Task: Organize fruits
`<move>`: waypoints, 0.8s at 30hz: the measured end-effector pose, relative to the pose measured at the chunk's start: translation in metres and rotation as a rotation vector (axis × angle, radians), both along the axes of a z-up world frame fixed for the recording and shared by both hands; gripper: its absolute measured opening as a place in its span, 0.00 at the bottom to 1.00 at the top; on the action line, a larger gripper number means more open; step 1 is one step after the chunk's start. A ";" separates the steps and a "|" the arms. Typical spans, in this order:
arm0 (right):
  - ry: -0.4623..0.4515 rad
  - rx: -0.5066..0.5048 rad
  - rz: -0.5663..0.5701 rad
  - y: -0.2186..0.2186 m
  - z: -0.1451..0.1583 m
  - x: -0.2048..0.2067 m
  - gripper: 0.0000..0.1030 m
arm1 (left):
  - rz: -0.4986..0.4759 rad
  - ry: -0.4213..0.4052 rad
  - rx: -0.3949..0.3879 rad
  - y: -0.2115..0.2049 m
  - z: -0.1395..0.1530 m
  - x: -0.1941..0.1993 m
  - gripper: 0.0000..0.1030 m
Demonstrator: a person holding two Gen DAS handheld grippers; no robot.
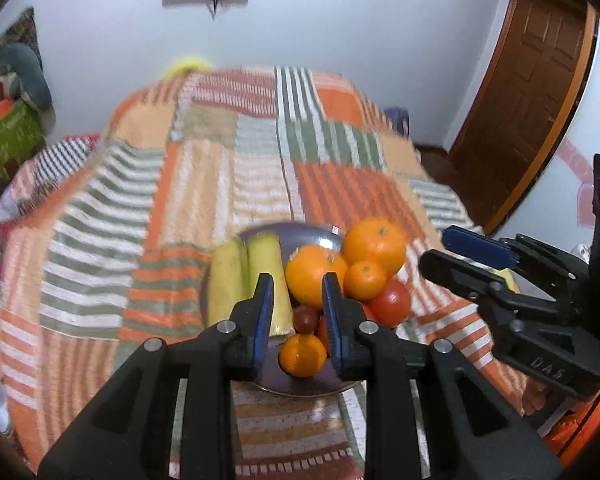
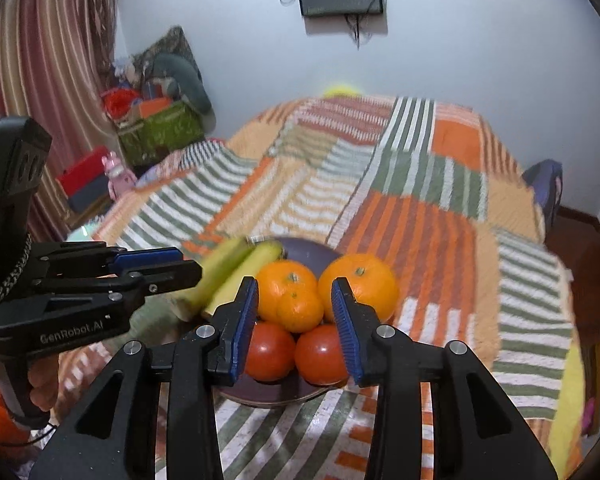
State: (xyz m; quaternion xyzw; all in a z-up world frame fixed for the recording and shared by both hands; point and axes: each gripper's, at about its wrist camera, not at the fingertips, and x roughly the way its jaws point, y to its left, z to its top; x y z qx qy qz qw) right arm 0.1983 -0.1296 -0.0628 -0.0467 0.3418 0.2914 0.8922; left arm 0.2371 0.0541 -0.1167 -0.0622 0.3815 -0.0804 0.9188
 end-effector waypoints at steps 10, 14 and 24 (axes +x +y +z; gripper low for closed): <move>-0.223 0.124 -0.043 -0.027 0.088 -0.071 0.38 | 0.072 -0.286 0.045 -0.007 0.101 -0.084 0.22; -0.298 0.165 -0.067 -0.035 0.111 -0.099 0.41 | 0.086 -0.389 0.063 -0.013 0.131 -0.122 0.28; -0.401 0.206 -0.133 -0.039 0.126 -0.134 0.74 | 0.098 -0.524 0.088 -0.026 0.157 -0.180 0.62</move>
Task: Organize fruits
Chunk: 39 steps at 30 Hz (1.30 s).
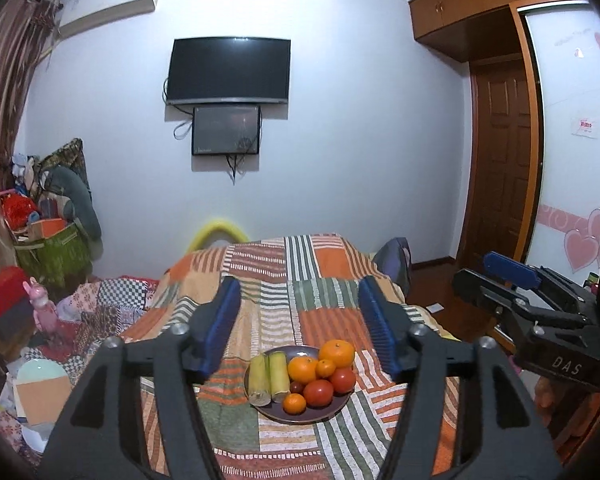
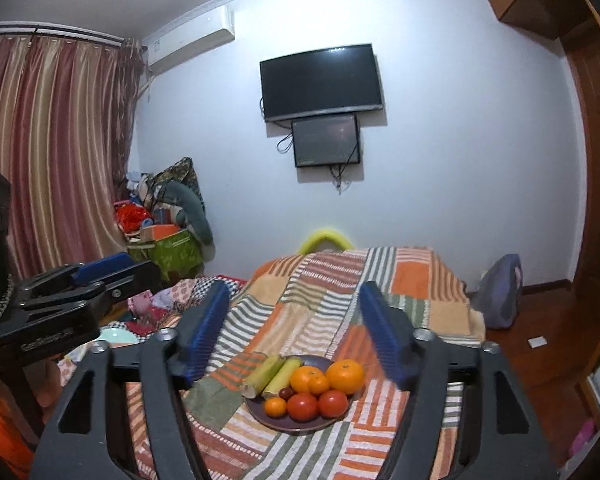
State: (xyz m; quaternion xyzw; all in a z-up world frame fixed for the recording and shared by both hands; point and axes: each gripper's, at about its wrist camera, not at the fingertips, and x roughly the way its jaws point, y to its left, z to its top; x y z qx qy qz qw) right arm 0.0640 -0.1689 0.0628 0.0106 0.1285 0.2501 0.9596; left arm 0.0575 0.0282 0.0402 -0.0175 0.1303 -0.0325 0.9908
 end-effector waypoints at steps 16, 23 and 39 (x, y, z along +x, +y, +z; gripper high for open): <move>-0.038 -0.036 -0.088 0.006 -0.004 -0.016 1.00 | 0.011 -0.006 -0.006 -0.002 -0.003 -0.021 0.89; -0.036 -0.030 -0.087 0.002 -0.007 -0.022 1.00 | 0.020 -0.013 -0.014 -0.001 -0.004 -0.025 0.95; -0.031 -0.020 -0.089 -0.001 -0.004 -0.025 1.00 | 0.033 -0.023 -0.013 -0.001 -0.006 -0.025 1.00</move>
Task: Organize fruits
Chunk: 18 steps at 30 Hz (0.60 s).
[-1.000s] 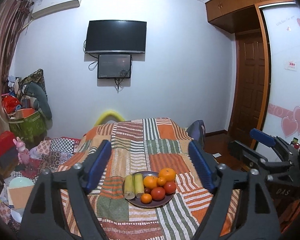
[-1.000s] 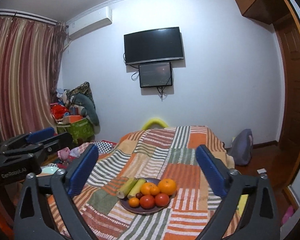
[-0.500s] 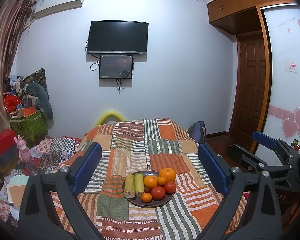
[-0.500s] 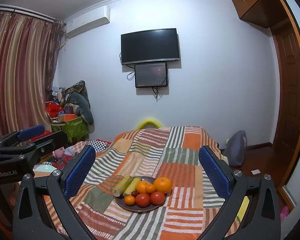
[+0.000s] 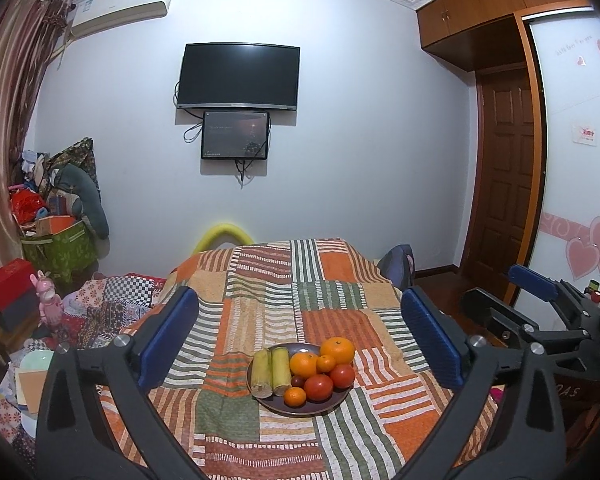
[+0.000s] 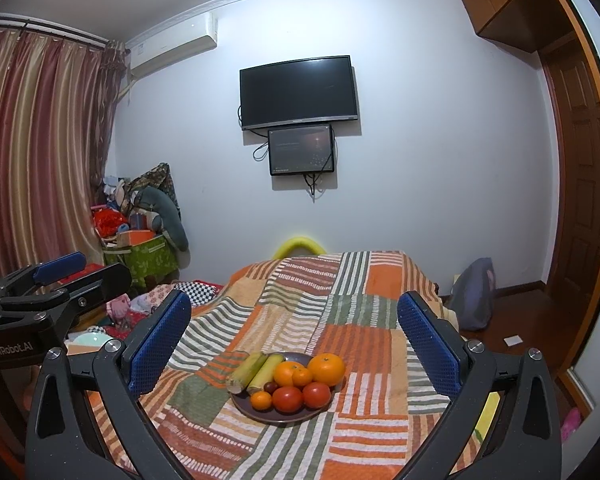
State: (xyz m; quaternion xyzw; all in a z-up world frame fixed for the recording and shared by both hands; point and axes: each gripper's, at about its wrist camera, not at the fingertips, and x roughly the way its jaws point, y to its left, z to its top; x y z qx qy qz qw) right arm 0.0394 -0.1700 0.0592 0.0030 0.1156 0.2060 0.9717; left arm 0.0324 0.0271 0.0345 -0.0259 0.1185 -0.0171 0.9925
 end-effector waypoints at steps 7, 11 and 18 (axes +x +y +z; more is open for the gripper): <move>-0.001 0.008 -0.004 -0.001 0.001 -0.001 1.00 | 0.003 -0.002 0.019 -0.004 -0.001 0.001 1.00; -0.001 0.007 -0.005 -0.002 0.001 -0.001 1.00 | 0.005 -0.007 0.021 -0.005 -0.001 0.001 1.00; -0.006 0.005 -0.009 -0.004 0.003 -0.002 1.00 | -0.004 -0.001 0.011 -0.005 0.000 0.002 1.00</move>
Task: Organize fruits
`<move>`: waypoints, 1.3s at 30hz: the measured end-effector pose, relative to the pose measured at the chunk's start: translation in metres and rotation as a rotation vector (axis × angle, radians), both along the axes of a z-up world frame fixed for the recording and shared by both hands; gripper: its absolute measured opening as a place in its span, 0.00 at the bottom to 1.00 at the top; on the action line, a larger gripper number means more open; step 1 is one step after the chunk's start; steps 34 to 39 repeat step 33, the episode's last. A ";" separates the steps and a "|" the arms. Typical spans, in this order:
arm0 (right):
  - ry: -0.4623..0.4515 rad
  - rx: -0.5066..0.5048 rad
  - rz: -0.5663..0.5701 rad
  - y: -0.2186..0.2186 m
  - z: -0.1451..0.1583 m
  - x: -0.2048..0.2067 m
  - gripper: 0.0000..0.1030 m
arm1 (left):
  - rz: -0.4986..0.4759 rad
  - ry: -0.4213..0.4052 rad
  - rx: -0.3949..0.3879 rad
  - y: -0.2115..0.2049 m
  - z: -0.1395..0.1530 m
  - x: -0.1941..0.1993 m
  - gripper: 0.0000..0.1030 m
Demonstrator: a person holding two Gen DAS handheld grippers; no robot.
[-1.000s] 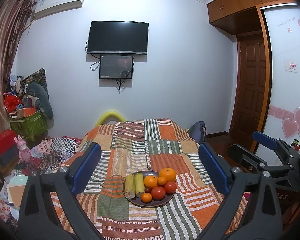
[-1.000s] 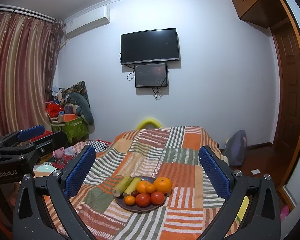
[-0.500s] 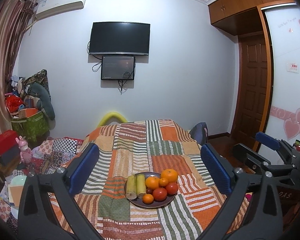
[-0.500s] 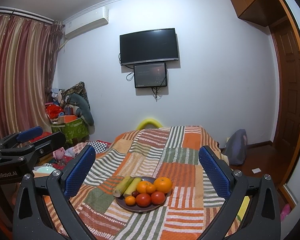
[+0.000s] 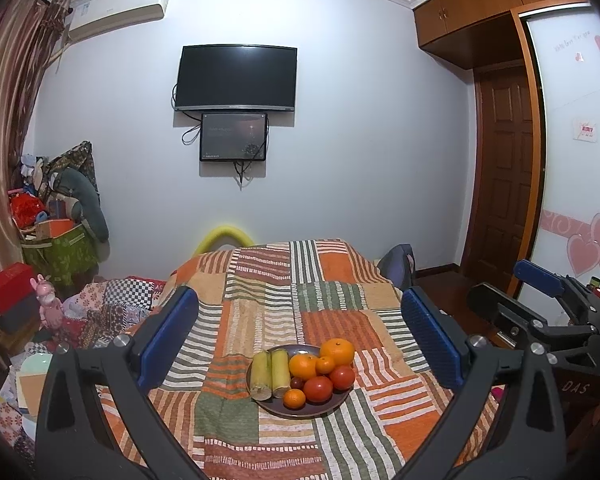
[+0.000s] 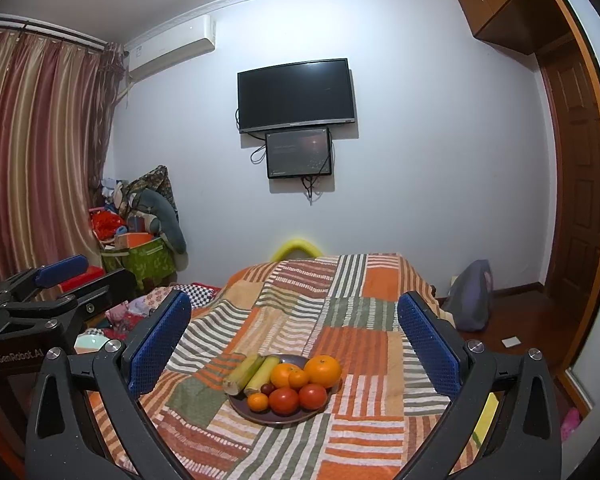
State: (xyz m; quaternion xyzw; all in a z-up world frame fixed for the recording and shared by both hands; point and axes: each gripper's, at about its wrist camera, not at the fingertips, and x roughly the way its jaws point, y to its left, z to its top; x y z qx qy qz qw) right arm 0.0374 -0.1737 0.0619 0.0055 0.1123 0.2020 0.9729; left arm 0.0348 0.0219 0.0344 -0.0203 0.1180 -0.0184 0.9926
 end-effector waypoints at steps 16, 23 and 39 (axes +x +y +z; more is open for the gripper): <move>-0.003 -0.002 0.002 -0.001 0.000 -0.002 1.00 | -0.018 0.003 -0.002 -0.001 0.001 -0.001 1.00; 0.002 -0.002 0.004 -0.001 0.001 -0.001 1.00 | -0.017 0.009 -0.009 0.000 0.001 0.000 1.00; 0.009 -0.005 0.003 -0.001 0.002 0.002 1.00 | -0.018 0.016 -0.020 0.002 -0.001 0.003 1.00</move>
